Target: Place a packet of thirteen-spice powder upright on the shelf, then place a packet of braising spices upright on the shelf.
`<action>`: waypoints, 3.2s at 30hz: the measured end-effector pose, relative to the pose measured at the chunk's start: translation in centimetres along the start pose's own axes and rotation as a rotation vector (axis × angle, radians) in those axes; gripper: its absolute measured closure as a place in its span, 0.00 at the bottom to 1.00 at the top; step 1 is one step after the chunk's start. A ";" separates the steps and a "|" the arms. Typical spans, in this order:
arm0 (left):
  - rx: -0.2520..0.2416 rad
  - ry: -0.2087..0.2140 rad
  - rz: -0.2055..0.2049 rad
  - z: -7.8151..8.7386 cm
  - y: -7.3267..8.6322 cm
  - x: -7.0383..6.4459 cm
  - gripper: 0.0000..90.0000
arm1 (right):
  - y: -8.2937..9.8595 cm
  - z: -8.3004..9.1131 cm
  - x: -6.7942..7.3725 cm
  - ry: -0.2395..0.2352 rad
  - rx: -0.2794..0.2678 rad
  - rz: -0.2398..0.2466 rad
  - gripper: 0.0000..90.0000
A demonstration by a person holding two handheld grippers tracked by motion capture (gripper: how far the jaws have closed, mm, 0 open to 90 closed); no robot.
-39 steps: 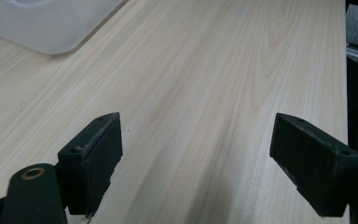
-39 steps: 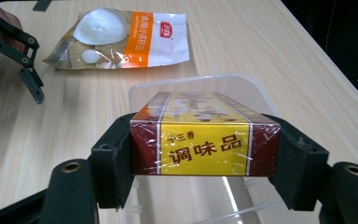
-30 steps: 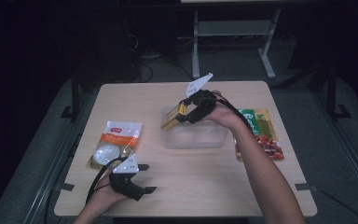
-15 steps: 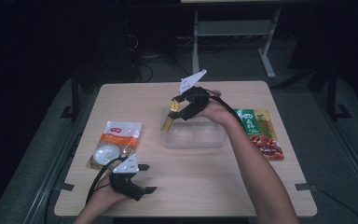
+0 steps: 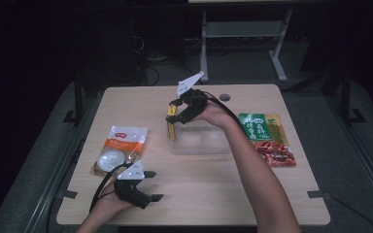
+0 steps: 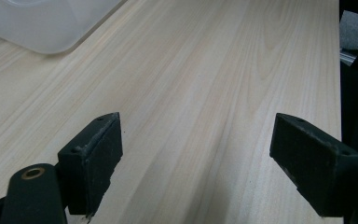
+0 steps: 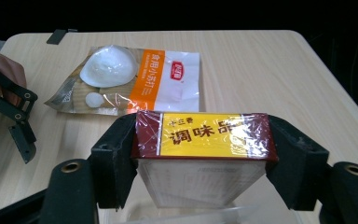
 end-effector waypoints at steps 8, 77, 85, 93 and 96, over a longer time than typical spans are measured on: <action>-0.001 0.002 0.000 0.0 0.0 0.0 0.18 | 0.7 -1.6 -0.3 -0.025 0.036 0.000 0.35; 0.004 -0.043 0.024 0.8 0.8 0.3 0.18 | 14.7 5.8 13.7 0.164 0.061 -0.241 0.23; 0.005 -0.069 0.041 1.2 0.8 0.8 0.18 | 17.9 6.7 15.8 0.174 0.060 -0.304 0.23; 0.006 -0.110 0.053 2.1 0.8 2.0 0.18 | 20.6 8.2 16.8 0.213 0.063 -0.350 0.22; 0.016 -0.147 0.074 2.5 0.7 2.8 0.18 | 21.0 8.4 16.7 0.223 0.071 -0.360 0.21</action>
Point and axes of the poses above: each handheld gripper's, and its own axes: z roughly backward along the jaws, y roughly out of its underside, x roughly to its left, the point moved 6 cm from there along -z, roughly forward along the jaws, and after that the axes turned 5 degrees about -y, right-handed, at the moved point
